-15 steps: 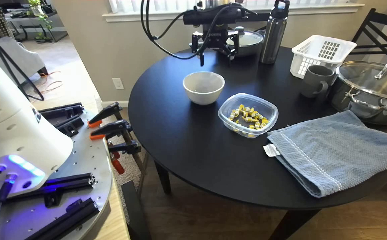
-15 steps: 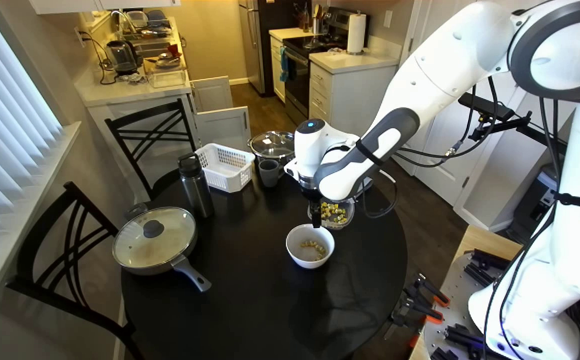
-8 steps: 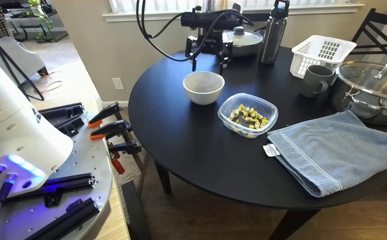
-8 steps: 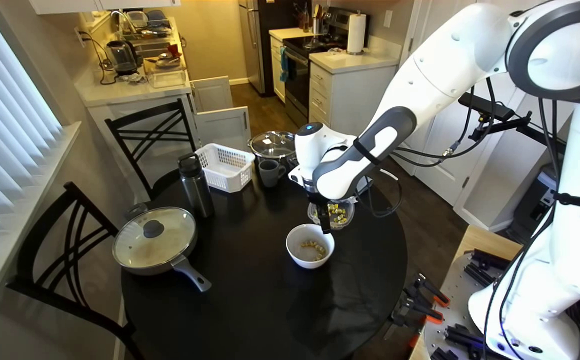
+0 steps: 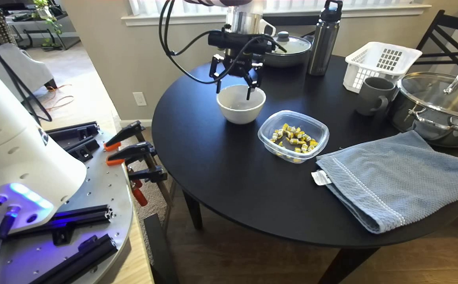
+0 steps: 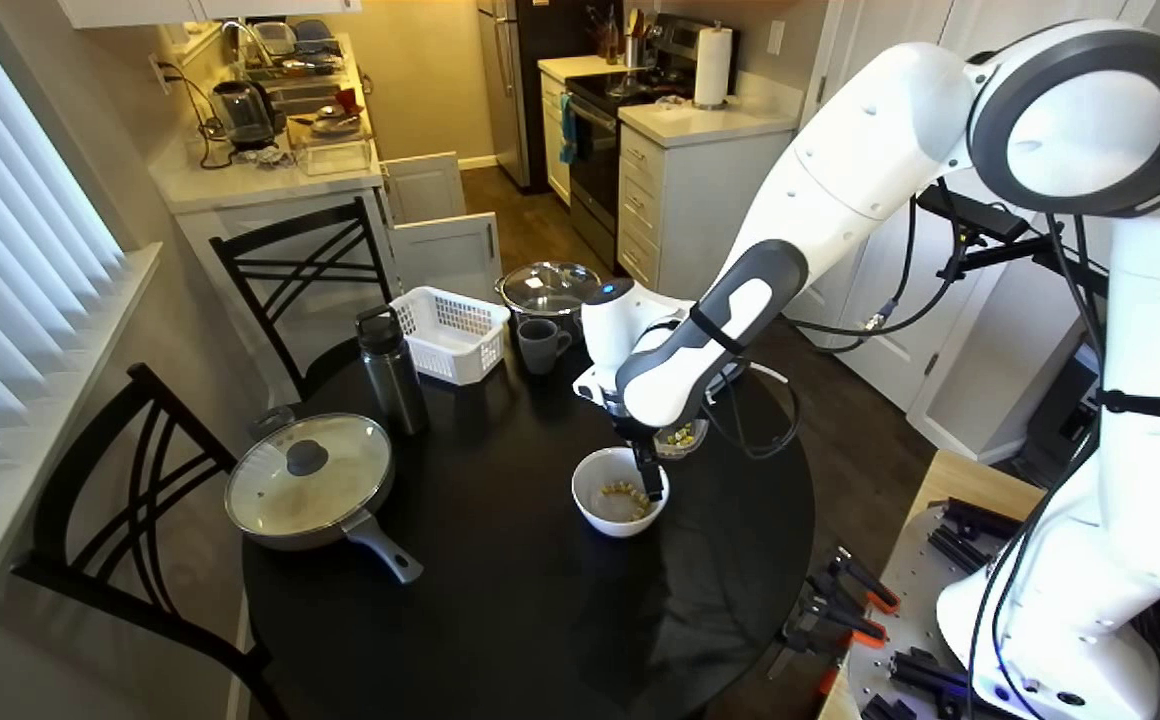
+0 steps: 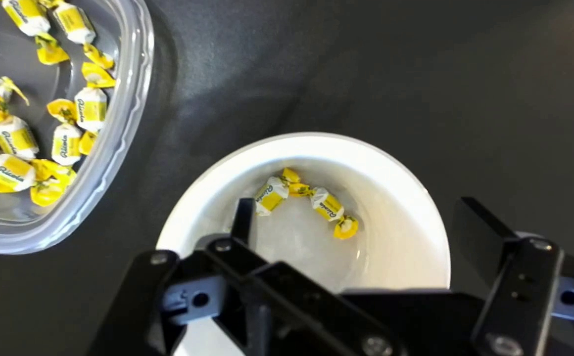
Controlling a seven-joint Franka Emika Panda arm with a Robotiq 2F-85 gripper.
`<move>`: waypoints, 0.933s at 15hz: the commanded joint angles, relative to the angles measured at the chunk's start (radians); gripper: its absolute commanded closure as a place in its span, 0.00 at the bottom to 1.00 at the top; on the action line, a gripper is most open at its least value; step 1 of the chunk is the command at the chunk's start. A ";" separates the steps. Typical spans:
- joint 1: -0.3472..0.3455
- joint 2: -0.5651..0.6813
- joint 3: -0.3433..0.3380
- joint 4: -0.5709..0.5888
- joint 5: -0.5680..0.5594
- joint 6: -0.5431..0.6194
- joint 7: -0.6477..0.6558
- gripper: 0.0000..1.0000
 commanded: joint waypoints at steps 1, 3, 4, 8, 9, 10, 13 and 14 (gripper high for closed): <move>-0.014 0.056 0.005 0.039 0.011 0.018 -0.029 0.00; -0.021 0.081 0.008 0.063 0.018 0.022 -0.031 0.00; -0.024 0.089 0.008 0.074 0.019 0.023 -0.028 0.00; -0.032 0.109 0.003 0.110 0.003 0.018 -0.037 0.00; -0.034 0.109 0.004 0.113 0.002 0.015 -0.039 0.00; -0.035 0.107 0.003 0.115 -0.002 0.015 -0.043 0.00; -0.033 0.090 0.003 0.114 -0.015 -0.002 -0.060 0.00; -0.032 0.084 0.005 0.116 -0.013 -0.010 -0.064 0.00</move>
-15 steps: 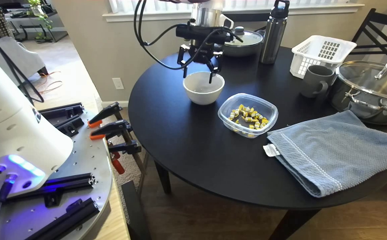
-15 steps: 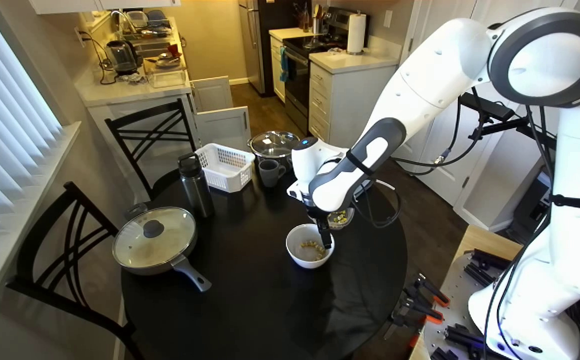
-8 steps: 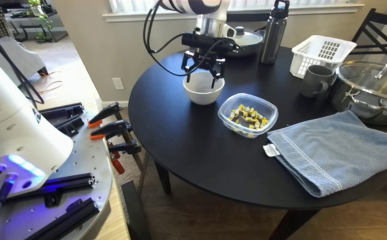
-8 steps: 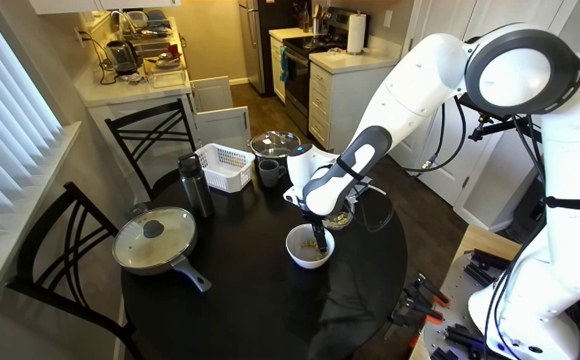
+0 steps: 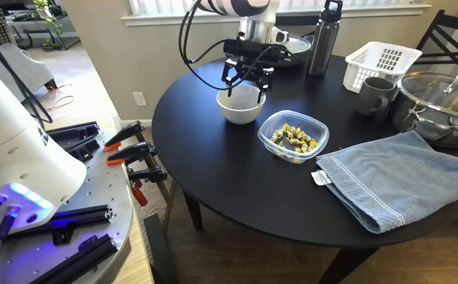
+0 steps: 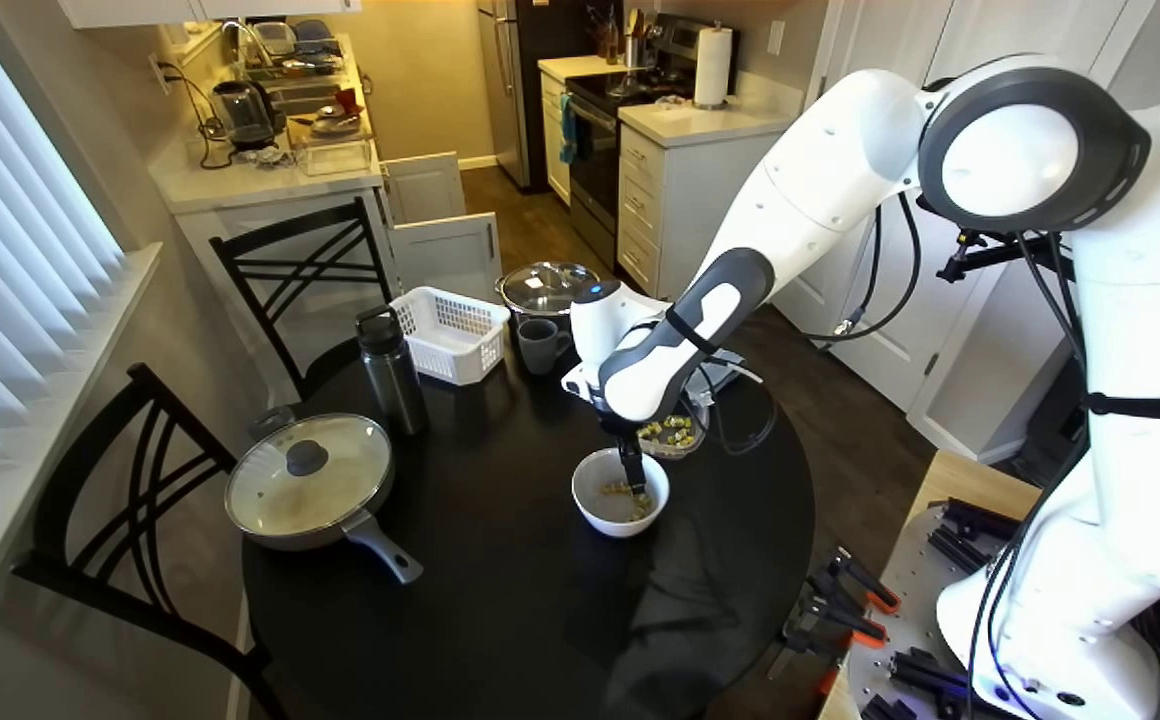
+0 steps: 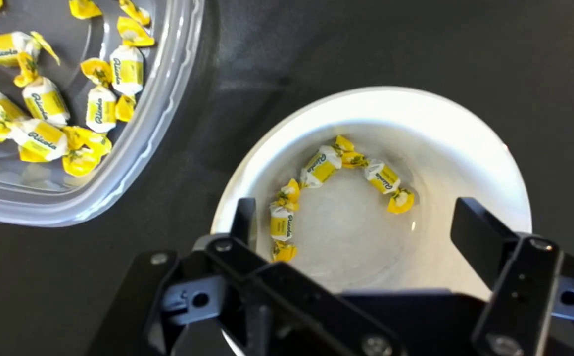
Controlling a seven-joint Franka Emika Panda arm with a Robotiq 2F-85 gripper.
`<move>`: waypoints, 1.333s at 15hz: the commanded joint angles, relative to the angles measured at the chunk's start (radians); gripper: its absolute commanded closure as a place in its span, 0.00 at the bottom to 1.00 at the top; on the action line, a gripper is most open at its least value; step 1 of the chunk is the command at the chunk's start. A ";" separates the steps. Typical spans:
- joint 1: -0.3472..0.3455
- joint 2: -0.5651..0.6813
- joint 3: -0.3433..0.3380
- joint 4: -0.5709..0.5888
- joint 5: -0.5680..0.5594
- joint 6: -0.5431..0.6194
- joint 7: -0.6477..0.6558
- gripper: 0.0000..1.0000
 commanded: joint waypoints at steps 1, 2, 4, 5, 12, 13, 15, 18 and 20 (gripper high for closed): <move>-0.010 -0.026 0.011 0.002 -0.004 -0.022 -0.047 0.00; -0.006 -0.031 0.014 0.008 -0.001 -0.031 -0.047 0.00; 0.000 -0.035 0.020 0.028 0.007 -0.044 -0.040 0.00; 0.004 -0.032 0.023 0.039 0.010 -0.050 -0.035 0.00; 0.035 0.004 0.042 0.092 0.011 -0.100 -0.028 0.00; 0.037 0.006 0.041 0.090 0.011 -0.108 -0.027 0.00; 0.040 0.005 0.037 0.083 0.006 -0.112 -0.023 0.00; 0.032 0.012 0.030 0.074 0.006 -0.092 -0.024 0.00; 0.031 0.020 0.023 0.069 0.004 -0.074 -0.020 0.00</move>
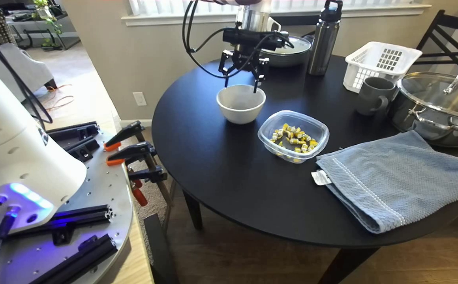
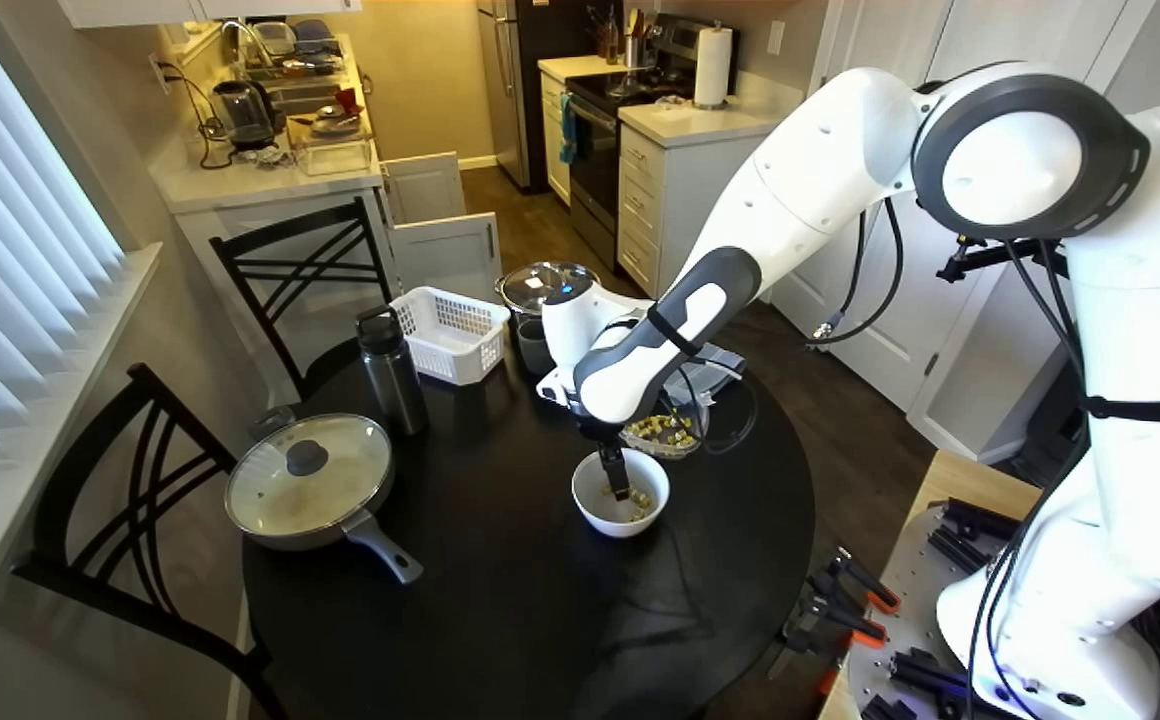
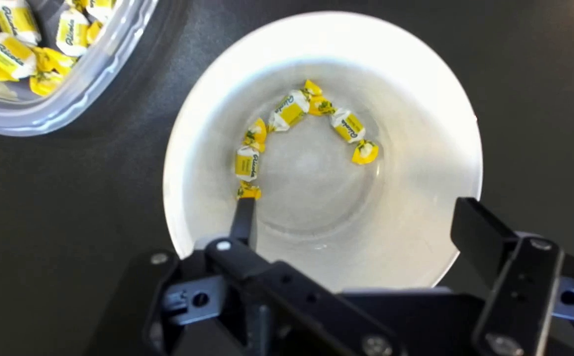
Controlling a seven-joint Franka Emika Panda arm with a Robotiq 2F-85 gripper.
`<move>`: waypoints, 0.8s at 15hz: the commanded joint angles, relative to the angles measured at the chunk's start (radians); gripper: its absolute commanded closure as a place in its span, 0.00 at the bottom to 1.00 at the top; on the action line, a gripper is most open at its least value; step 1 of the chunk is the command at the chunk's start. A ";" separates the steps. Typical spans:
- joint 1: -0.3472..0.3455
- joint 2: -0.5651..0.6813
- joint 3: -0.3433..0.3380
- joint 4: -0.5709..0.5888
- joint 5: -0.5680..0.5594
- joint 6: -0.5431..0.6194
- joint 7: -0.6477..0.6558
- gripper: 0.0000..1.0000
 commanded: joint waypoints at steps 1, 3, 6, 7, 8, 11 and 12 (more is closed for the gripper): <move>-0.007 0.010 -0.010 -0.009 0.001 0.015 -0.005 0.00; -0.005 0.020 -0.014 -0.011 -0.003 0.018 -0.005 0.00; 0.002 0.039 -0.018 -0.013 -0.014 0.023 0.000 0.00; 0.004 0.046 -0.022 -0.014 -0.021 0.031 0.004 0.00; 0.004 0.052 -0.023 -0.016 -0.026 0.042 0.002 0.00; 0.005 0.067 -0.030 -0.021 -0.046 0.090 0.005 0.00; 0.007 0.072 -0.033 -0.022 -0.058 0.104 0.006 0.00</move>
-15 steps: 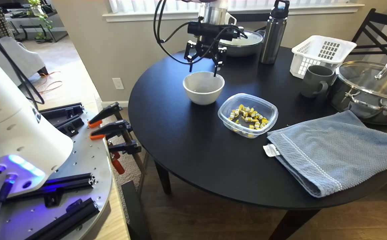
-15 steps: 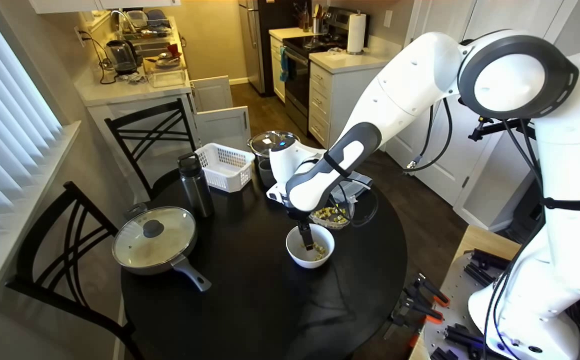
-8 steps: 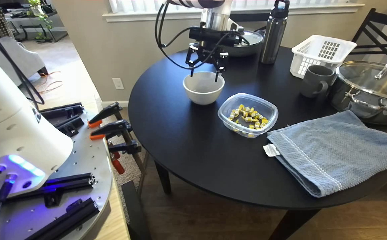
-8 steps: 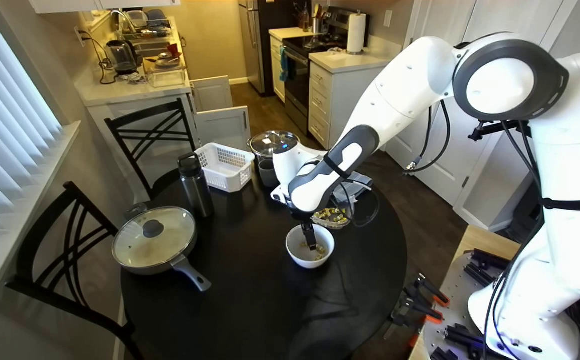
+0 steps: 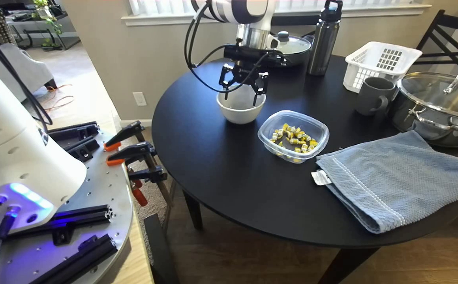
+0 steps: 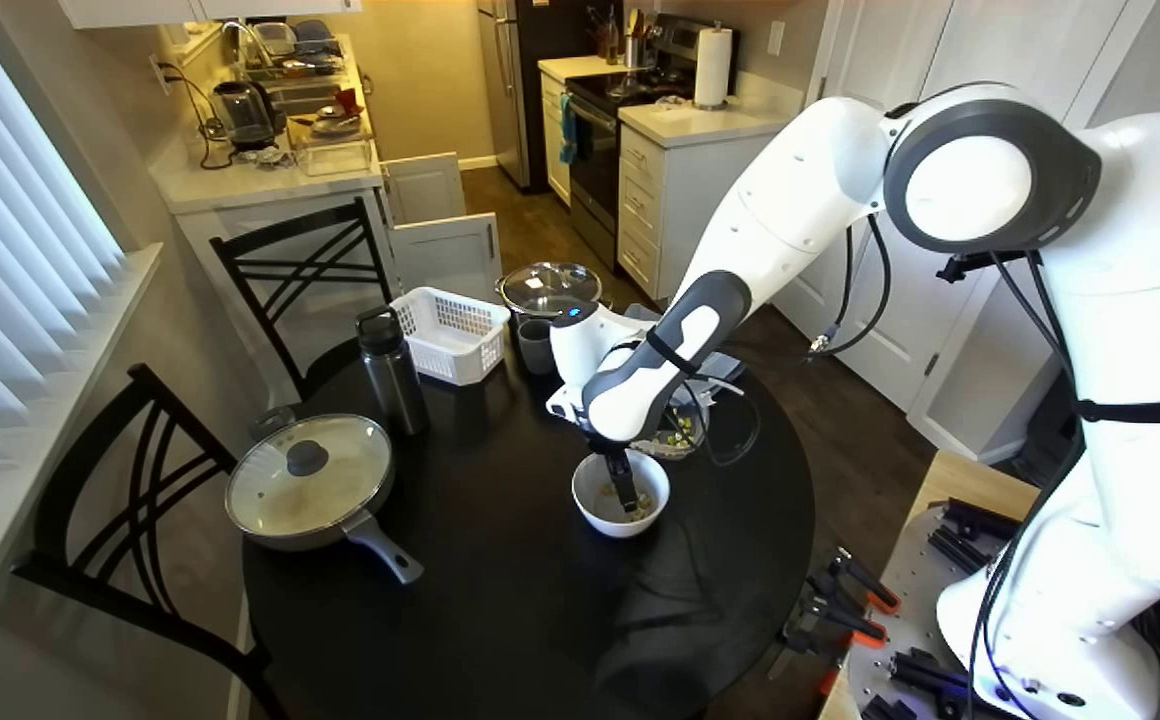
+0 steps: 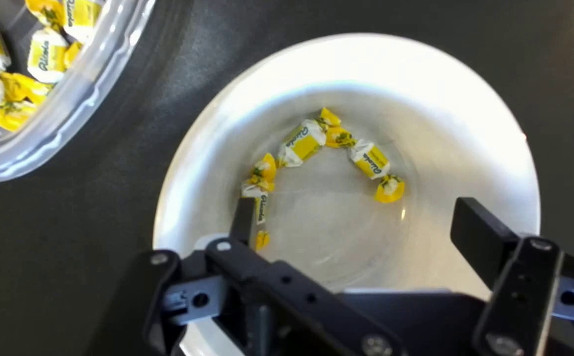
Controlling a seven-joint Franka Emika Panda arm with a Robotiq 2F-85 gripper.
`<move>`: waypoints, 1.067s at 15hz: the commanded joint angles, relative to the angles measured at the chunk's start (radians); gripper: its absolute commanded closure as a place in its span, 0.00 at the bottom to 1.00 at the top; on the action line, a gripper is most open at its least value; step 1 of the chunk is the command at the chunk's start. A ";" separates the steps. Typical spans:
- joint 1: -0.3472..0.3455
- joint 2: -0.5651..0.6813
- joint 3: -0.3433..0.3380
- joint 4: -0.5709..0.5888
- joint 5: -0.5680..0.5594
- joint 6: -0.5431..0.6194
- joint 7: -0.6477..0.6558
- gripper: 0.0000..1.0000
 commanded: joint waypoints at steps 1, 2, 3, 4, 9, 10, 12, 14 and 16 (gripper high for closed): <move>0.007 0.008 -0.014 -0.021 -0.042 0.066 0.007 0.00; 0.012 0.014 -0.018 -0.023 -0.055 0.075 0.011 0.00; 0.015 0.020 -0.022 -0.025 -0.067 0.081 0.013 0.00; 0.020 0.026 -0.027 -0.027 -0.084 0.086 0.018 0.00; 0.028 0.030 -0.036 -0.040 -0.147 0.090 0.009 0.25; 0.030 0.028 -0.038 -0.041 -0.159 0.090 0.009 0.26; 0.031 0.019 -0.040 -0.048 -0.177 0.099 0.008 0.38; 0.030 0.012 -0.042 -0.058 -0.194 0.111 0.007 0.52; 0.030 0.003 -0.049 -0.072 -0.214 0.134 0.008 0.63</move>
